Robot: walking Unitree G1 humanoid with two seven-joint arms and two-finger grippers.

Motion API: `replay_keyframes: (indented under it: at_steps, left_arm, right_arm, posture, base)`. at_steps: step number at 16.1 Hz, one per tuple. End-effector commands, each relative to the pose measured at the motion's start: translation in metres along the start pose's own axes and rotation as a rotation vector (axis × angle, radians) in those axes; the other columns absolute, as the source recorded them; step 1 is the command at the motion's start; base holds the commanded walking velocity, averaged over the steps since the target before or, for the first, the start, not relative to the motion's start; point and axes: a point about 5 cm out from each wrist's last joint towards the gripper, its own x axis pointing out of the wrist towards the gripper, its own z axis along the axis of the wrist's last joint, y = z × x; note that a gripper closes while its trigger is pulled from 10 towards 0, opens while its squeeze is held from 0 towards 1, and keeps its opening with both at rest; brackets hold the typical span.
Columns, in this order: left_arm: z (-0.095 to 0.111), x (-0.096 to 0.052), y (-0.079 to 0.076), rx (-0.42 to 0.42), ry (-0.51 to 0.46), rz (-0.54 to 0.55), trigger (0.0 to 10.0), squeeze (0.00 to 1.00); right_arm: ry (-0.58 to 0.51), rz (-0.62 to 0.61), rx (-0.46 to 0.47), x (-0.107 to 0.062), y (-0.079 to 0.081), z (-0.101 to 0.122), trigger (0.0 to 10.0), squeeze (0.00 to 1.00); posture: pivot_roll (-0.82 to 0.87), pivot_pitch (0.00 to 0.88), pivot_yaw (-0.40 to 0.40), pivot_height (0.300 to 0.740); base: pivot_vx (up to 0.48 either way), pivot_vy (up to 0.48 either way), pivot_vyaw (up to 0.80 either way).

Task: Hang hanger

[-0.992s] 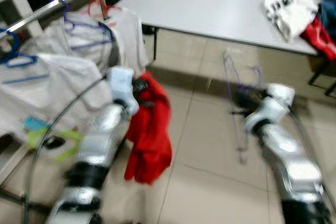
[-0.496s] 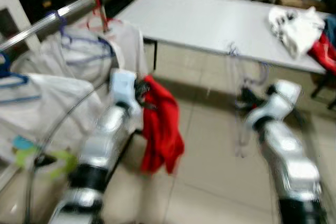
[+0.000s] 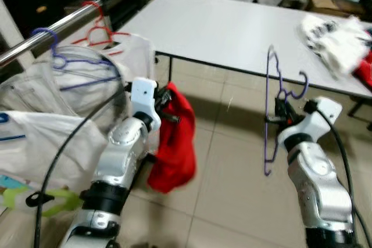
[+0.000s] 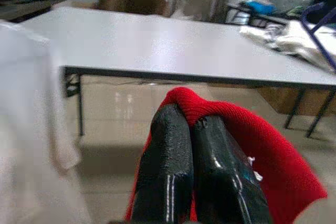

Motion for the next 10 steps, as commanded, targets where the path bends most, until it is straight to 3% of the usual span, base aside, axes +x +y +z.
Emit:
replay_keyframes:
  at_steps: [1,4,8,10]
  left_arm:
    - [0.011,0.003,-0.006,0.020,-0.042,-0.029,10.0,0.00]
    - [0.015,0.004,-0.008,0.021,-0.053,-0.038,10.0,0.00]
    - [0.014,0.004,-0.011,0.016,-0.049,-0.052,10.0,0.00]
    - [0.014,0.004,-0.012,0.015,-0.047,-0.056,10.0,0.00]
  right_arm:
    - [-0.052,0.030,0.027,0.000,-0.002,0.012,10.0,0.00]
    - [-0.046,0.177,0.077,-0.004,0.000,0.021,10.0,0.00]
    - [-0.036,0.152,0.064,-0.008,-0.008,0.018,10.0,0.00]
    - [-0.024,0.153,0.056,-0.011,-0.012,0.016,10.0,0.00]
  posture:
    - [-0.12,0.000,-0.040,0.740]
    - [-0.12,0.000,-0.036,0.740]
    - [-0.12,0.000,-0.028,0.740]
    - [-0.12,0.000,-0.026,0.740]
  base:
    - [0.442,0.000,-0.77]
    - [0.440,0.000,-0.78]
    - [0.438,0.000,-0.80]
    - [0.441,0.000,0.00]
